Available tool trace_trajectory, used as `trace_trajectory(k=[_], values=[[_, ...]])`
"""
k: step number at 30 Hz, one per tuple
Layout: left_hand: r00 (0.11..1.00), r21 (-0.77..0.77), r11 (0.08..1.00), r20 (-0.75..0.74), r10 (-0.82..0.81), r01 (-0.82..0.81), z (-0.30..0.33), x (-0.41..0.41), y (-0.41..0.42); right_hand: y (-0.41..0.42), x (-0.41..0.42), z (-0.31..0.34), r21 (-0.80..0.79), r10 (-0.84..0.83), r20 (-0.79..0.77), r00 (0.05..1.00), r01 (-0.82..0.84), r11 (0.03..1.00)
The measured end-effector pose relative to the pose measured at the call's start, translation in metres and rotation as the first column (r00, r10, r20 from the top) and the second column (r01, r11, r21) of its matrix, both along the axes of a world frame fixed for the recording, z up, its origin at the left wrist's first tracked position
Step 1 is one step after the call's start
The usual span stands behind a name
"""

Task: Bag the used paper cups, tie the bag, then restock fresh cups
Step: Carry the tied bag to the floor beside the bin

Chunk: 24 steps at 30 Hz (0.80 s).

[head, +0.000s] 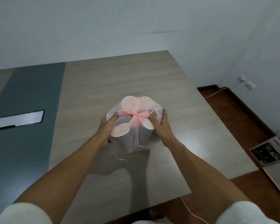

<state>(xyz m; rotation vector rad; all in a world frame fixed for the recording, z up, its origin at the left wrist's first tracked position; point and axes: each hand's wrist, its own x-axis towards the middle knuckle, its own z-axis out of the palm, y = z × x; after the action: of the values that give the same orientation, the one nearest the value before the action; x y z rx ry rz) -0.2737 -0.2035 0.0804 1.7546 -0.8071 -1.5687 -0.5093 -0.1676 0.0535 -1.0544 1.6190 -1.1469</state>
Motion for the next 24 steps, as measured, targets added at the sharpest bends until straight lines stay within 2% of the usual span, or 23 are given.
trace_trajectory(k=[7, 10, 15, 19, 24], values=[[0.956, -0.059, 0.956, -0.039, -0.291, 0.289, 0.016, -0.100, -0.005, 0.063, -0.084, 0.018, 0.017, -0.280, -0.079, 0.957, 0.283, 0.959], [0.906, -0.096, 0.909, -0.096, -0.413, 0.405, 0.022, -0.160, 0.000, 0.096, -0.130, 0.025, -0.014, -0.400, -0.085, 0.912, 0.401, 0.916], [0.804, -0.101, 0.804, -0.051, -0.593, 0.587, 0.032, -0.272, 0.022, 0.156, -0.212, 0.033, -0.040, -0.582, -0.067, 0.810, 0.581, 0.813], [0.716, -0.107, 0.712, 0.008, -0.698, 0.694, 0.034, -0.367, 0.050, 0.200, -0.287, 0.029, -0.066, -0.687, -0.066, 0.724, 0.683, 0.727], [0.640, -0.121, 0.638, -0.024, -0.768, 0.761, 0.030, -0.487, 0.086, 0.251, -0.391, 0.031, -0.115, -0.750, -0.085, 0.656, 0.741, 0.662]])
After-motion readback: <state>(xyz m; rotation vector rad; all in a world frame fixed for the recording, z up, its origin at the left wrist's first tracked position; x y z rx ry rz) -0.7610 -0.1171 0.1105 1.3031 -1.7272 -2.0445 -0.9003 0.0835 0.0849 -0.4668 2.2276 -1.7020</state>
